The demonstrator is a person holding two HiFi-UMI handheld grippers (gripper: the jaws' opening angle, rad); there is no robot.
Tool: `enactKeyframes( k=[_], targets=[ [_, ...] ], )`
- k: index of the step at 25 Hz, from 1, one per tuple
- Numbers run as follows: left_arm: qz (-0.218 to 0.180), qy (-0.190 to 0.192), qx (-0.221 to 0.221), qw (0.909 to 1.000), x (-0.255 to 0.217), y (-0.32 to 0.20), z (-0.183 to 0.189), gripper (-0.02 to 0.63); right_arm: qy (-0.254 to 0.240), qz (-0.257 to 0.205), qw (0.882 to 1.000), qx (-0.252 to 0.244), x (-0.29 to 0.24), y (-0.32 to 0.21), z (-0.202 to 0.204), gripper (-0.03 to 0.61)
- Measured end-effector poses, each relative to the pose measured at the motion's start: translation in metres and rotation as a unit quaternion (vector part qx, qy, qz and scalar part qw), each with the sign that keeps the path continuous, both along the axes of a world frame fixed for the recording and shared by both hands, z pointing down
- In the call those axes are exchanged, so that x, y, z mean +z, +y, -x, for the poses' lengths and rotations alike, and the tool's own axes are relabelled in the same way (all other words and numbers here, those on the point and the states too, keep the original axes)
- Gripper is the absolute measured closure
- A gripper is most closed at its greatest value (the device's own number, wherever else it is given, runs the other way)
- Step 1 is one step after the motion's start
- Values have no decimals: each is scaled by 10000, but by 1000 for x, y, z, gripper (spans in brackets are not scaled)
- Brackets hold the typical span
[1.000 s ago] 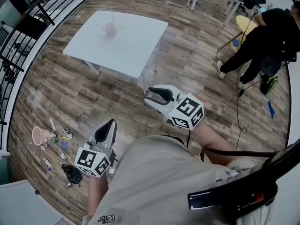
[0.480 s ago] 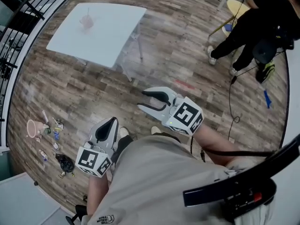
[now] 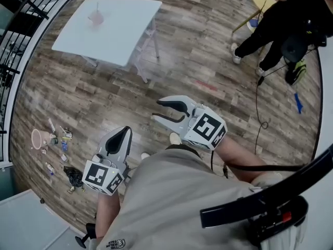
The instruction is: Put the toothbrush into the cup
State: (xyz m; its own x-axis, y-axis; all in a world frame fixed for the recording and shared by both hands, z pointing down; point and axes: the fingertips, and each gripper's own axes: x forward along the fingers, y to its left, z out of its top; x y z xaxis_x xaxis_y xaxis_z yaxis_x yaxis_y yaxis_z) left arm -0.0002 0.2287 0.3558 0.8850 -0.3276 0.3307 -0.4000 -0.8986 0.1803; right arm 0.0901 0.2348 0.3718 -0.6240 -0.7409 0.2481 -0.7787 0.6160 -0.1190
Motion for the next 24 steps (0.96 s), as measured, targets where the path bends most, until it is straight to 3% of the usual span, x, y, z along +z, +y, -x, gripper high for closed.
enactKeyframes(
  k=[12, 24],
  targets=[
    [130, 239, -282, 9992, 4, 2, 115, 612, 217, -94, 9993, -289, -14, -6, 115, 445],
    [33, 777, -202, 9968, -15, 6, 197, 612, 217, -178, 9989, -382, -17, -7, 206, 445]
  ],
)
